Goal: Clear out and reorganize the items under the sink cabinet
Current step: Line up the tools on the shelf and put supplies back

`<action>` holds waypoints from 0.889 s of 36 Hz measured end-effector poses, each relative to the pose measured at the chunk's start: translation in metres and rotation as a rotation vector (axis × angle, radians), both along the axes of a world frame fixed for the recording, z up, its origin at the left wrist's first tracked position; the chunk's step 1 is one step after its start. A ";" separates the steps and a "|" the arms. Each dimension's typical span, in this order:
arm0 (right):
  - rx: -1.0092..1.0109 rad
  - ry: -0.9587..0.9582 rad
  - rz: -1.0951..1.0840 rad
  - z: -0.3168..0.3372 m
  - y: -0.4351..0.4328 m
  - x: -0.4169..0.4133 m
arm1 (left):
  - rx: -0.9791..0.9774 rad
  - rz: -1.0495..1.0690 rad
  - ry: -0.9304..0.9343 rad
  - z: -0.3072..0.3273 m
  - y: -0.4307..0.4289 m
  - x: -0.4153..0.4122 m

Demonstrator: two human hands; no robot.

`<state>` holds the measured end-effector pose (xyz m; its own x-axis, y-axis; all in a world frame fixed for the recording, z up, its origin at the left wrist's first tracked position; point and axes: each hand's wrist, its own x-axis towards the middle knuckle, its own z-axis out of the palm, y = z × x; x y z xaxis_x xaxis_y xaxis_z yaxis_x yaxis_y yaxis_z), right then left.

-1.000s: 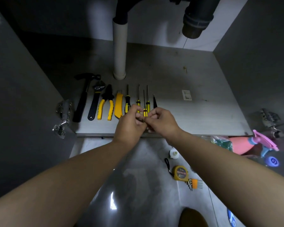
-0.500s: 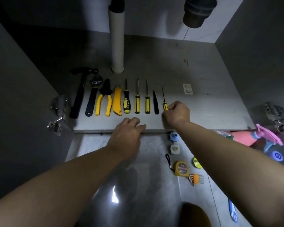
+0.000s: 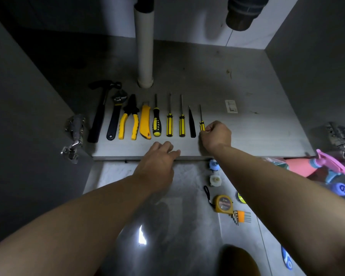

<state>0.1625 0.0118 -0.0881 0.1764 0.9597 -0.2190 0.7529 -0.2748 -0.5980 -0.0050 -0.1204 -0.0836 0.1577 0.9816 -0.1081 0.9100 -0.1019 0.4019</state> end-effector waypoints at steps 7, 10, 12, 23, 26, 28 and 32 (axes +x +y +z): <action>0.000 0.005 0.022 0.002 -0.002 0.001 | -0.009 -0.001 0.007 0.001 0.000 0.001; 0.016 -0.010 0.036 0.004 -0.004 0.000 | -0.011 -0.002 0.012 0.001 0.000 0.001; 0.074 -0.049 0.074 0.005 -0.007 -0.001 | -0.014 -0.007 0.014 0.000 0.001 0.000; -0.022 -0.268 0.202 0.013 -0.006 -0.026 | -0.007 -0.012 0.005 -0.002 0.001 -0.001; -0.008 -0.194 0.140 0.013 -0.006 -0.024 | -0.008 -0.009 0.004 -0.003 0.001 0.000; 0.034 -0.127 0.065 0.015 -0.005 -0.018 | 0.001 0.001 0.002 -0.004 0.001 0.000; 0.047 -0.125 -0.117 0.019 0.004 0.006 | 0.003 -0.004 0.003 -0.004 0.000 -0.001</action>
<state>0.1689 0.0154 -0.0694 0.3101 0.9397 -0.1440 0.7869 -0.3387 -0.5158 -0.0060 -0.1203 -0.0878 0.1609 0.9813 -0.1059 0.9108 -0.1063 0.3989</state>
